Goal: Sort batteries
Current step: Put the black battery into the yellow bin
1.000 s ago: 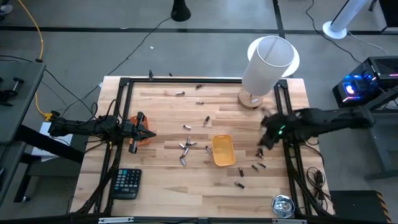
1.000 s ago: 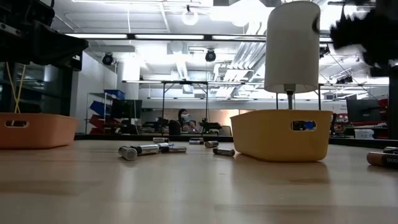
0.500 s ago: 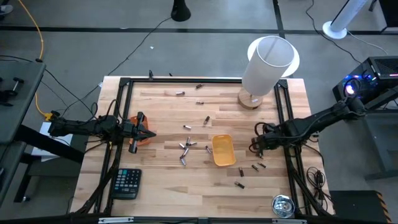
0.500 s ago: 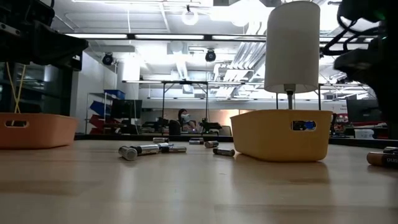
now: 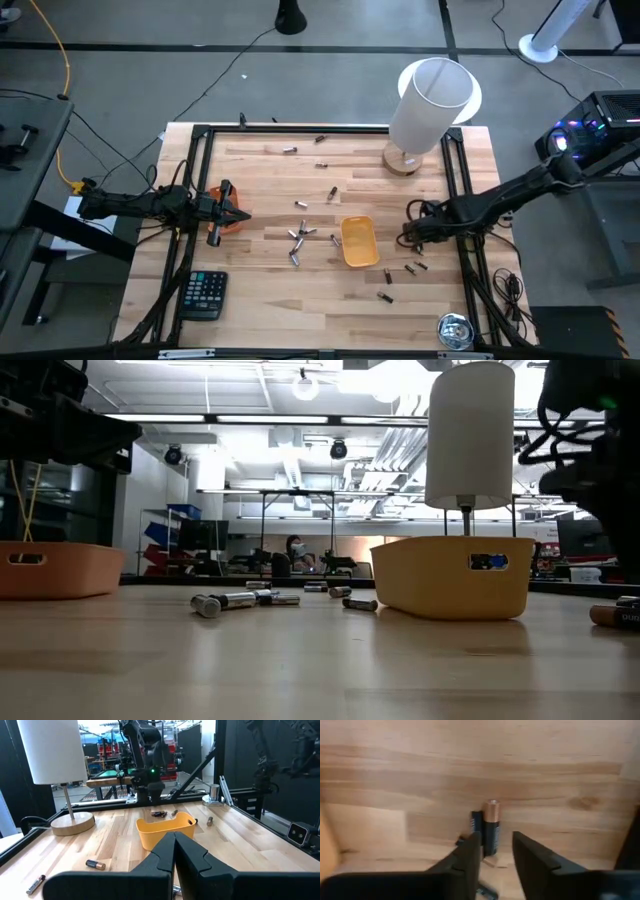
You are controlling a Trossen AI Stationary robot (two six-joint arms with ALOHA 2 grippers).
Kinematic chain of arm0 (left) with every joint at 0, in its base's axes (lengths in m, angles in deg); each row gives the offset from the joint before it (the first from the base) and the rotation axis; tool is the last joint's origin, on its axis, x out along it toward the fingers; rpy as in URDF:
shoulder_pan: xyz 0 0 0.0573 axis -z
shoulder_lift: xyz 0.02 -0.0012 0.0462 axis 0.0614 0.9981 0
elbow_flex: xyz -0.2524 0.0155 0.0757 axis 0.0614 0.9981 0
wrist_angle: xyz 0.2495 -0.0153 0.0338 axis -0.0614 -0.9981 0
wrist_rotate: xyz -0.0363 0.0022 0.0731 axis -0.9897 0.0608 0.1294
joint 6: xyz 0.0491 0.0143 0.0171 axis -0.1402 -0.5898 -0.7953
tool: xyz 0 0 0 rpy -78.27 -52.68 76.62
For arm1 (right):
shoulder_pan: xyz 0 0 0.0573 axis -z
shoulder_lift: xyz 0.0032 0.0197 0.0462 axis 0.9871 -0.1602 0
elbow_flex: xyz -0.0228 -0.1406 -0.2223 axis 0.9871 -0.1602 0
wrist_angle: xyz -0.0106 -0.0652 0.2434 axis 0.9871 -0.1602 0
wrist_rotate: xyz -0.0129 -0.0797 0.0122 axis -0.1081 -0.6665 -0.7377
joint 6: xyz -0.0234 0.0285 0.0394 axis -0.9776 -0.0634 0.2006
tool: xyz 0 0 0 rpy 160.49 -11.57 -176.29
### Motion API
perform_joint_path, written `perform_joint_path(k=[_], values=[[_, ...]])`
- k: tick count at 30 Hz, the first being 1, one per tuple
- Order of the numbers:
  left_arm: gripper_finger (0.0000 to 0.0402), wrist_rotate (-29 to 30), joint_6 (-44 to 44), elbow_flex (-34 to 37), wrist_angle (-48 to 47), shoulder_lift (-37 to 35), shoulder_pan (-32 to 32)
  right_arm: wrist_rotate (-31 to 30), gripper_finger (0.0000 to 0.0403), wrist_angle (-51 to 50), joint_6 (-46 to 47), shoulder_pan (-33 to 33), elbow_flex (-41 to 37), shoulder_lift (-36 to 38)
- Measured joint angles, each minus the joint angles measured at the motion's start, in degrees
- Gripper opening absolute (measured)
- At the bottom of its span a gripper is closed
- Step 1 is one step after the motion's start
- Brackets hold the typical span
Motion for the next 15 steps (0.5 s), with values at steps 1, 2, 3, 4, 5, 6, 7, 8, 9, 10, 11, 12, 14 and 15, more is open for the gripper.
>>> perform_joint_path(k=[1, 2, 3, 4, 5, 6, 7, 8, 9, 10, 11, 12, 14, 15], values=[[0.0, 0.0, -0.02, 0.0, 0.0, 0.0, 0.01, 0.16, 0.0132, -0.01, -0.02, 0.19, -0.01, -0.8], [0.0, 0.0, -0.01, -0.01, -0.02, 0.0, 0.0, 0.18, 0.0143, 0.03, 0.01, 0.24, -0.01, -1.65], [0.0, 0.0, -0.01, 0.0, -0.01, 0.0, 0.01, 0.11, 0.0152, 0.02, 0.13, 0.4, -0.01, -2.53], [0.0, -0.01, -0.02, 0.0, 0.0, 0.0, 0.02, -0.16, 0.0159, 0.06, 0.29, 0.66, -0.01, -3.44], [0.0, -0.02, 0.0, 0.0, 0.0, 0.0, -0.01, -0.37, 0.0164, 0.11, 0.35, 0.99, -0.01, -4.3], [0.0, 0.0, 0.0, -0.01, -0.01, 0.0, 0.0, -0.44, 0.0167, 0.15, 0.41, 1.4, -0.01, -5.03], [0.0, 0.0, 0.0, 0.0, 0.0, 0.0, 0.02, -0.6, 0.0168, 0.43, 0.2, 1.69, -0.01, -5.69], [0.0, 0.0, -0.01, 0.0, 0.0, 0.0, 0.01, -0.66, 0.0169, 0.97, -0.53, 2.04, -0.01, -6.23], [0.0, -0.02, -0.02, 0.0, -0.01, 0.0, 0.02, -0.64, 0.0169, 1.75, -1.74, 2.34, -0.01, -6.77], [0.0, 0.0, -0.02, 0.0, -0.02, 0.0, 0.0, -0.47, 0.0169, 2.4, -2.73, 2.68, -0.01, -7.32], [0.0, -0.01, -0.02, 0.0, 0.0, 0.0, 0.02, -0.13, 0.0169, 2.95, -2.88, 3.03, -0.01, -7.94], [0.0, -0.02, 0.0, 0.0, 0.0, 0.0, 0.0, -0.02, 0.0169, 3.6, -3.11, 3.32, -0.01, -8.54], [0.0, 0.0, -0.02, 0.0, -0.02, 0.0, -0.01, 0.22, 0.017, 4.92, -4.34, 3.8, -0.01, -9.68], [0.0, 0.0, 0.0, 0.0, 0.0, 0.0, 0.02, 0.33, 0.017, 5.07, -4.42, 4.09, -0.01, -10.36]])
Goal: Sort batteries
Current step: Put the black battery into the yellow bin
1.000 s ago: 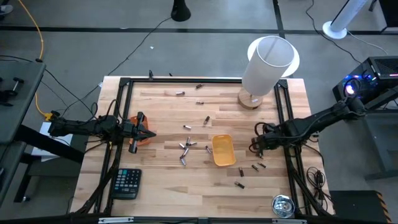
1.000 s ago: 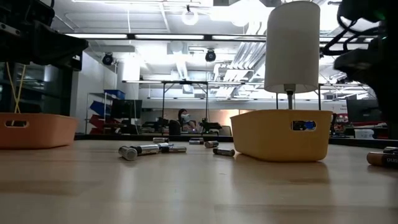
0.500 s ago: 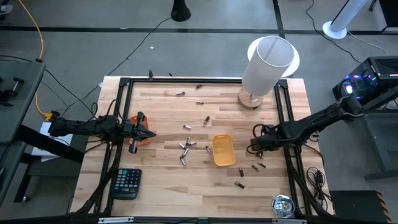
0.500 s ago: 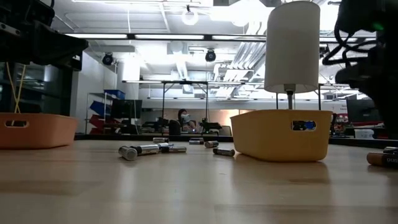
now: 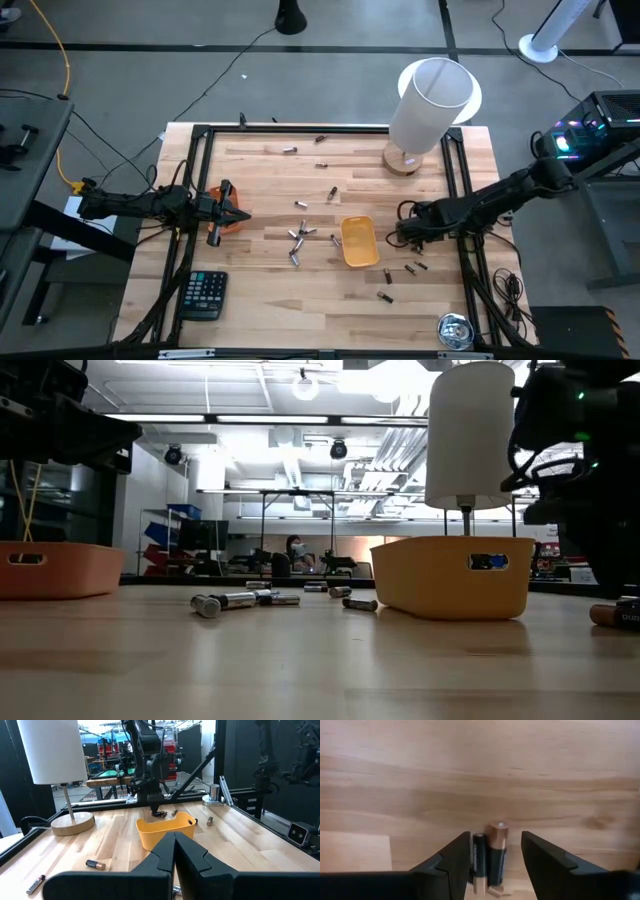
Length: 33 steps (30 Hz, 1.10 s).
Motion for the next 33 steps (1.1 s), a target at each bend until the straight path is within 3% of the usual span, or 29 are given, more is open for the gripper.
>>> perform_joint_path(k=[10, 19, 30, 33], values=[[0.0, 0.0, 0.0, -0.01, -0.02, 0.0, 0.0, 1.36, 0.0157, 0.07, 0.12, 1.78, 0.37, -6.91], [0.0, 0.0, -0.02, 0.0, 0.0, 0.02, 0.0, 1.23, 0.0073, 0.13, 0.51, 1.82, 0.46, -8.11], [0.0, 0.0, -0.02, 0.0, -0.02, 0.0, 0.0, 1.12, 0.0073, 0.27, -0.08, 5.14, 0.94, -8.37], [0.0, 0.0, 0.0, 0.0, -0.02, 0.0, -0.02, 1.0, 0.0094, 0.24, -0.1, 5.43, 0.94, -8.41]])
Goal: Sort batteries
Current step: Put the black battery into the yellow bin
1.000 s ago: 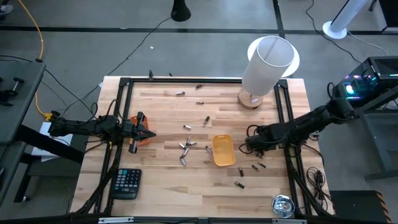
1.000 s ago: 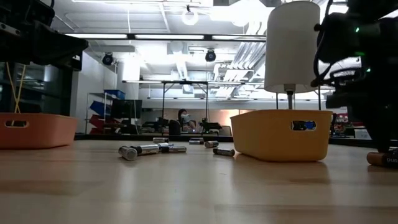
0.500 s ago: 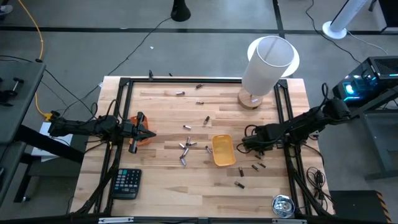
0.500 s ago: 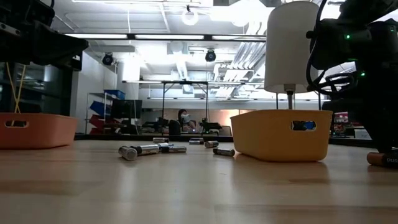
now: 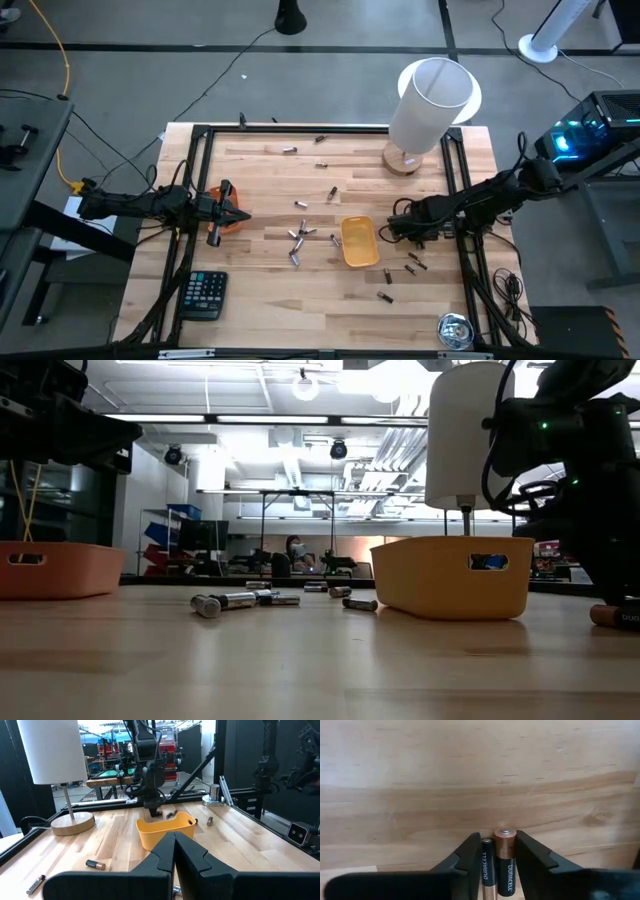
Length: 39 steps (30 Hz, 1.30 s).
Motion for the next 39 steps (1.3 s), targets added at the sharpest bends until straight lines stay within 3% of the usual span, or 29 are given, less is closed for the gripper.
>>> perform_joint_path(k=[6, 12, 26, 31, 39], values=[[0.0, 0.0, -0.02, 0.0, 0.02, 0.0, 0.0, 0.08, 0.0141, -1.02, -0.22, 0.05, 0.96, -0.1], [0.0, 0.0, 0.0, 0.0, 0.0, 0.0, 0.01, -4.29, 0.0149, -4.97, -3.57, 0.23, 3.02, -0.27], [0.0, 0.0, 0.0, -0.02, 0.0, 0.0, 0.01, 3.65, 0.0151, -10.6, -3.11, -2.85, 3.21, 1.68], [0.0, 0.0, 0.0, 0.0, 0.02, 0.0, 0.0, 6.81, 0.0151, -10.62, 4.2, -7.1, 3.3, 1.76], [0.0, 0.0, 0.0, 0.0, 0.04, 0.0, 0.0, 7.75, 0.0151, -12.69, 24.5, -16.72, 3.34, 3.63]])
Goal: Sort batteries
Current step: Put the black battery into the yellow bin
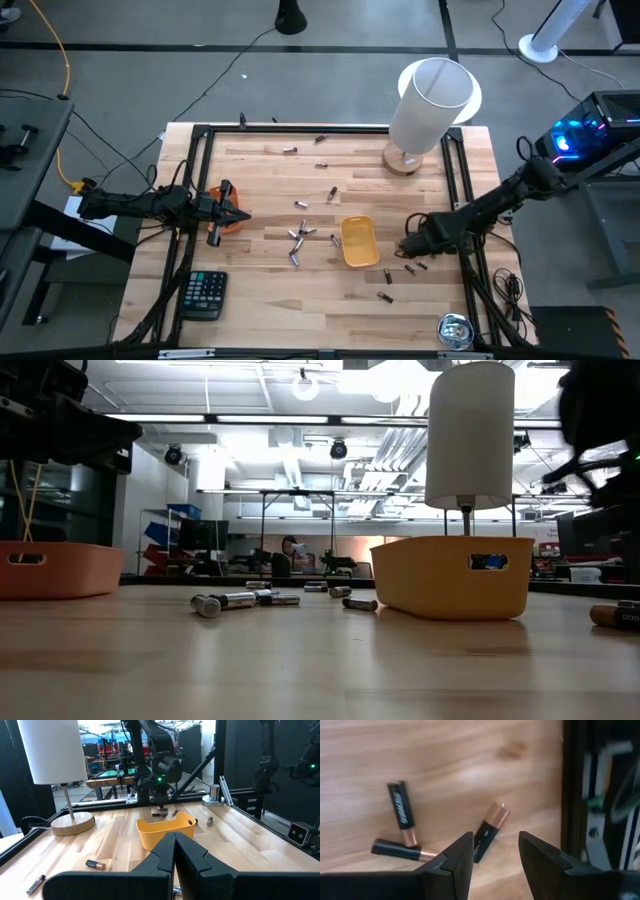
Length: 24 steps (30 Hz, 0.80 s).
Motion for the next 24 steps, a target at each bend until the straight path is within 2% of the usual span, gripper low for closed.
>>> perform_joint_path(k=[5, 13, 15, 18, 19, 20, 24], values=[[0.0, 0.0, -0.02, -0.01, -0.04, 0.0, 0.01, 0.34, 0.0151, 2.76, 8.41, -3.66, -1.69, 0.05], [0.0, 0.0, -0.02, 0.0, -0.03, 0.01, 0.01, 1.68, 0.0145, 11.52, 8.46, -2.08, -7.32, 0.34], [0.0, 0.0, 0.0, 0.0, 0.01, 0.0, 0.0, 0.62, 0.0123, 11.79, 6.91, -1.19, -7.14, 0.42], [0.0, 0.0, -0.02, -0.01, 0.05, 0.0, 0.01, -2.8, 0.0044, 10.48, 3.48, 0.08, -4.51, 0.04], [0.0, 0.0, -0.02, 0.0, 0.03, 0.0, 0.01, -5.88, 0.0027, 9.85, 2.06, 0.37, -3.4, -0.1], [0.0, 0.0, -0.02, -0.02, -0.05, 0.0, 0.02, -8.94, 0.0022, 8.19, 0.92, 0.96, -2.04, -0.05], [0.0, -0.04, -0.01, 0.0, -0.05, 0.0, 0.0, -12.7, 0.0021, -4.87, -2.26, 1.94, 4.94, 0.3]])
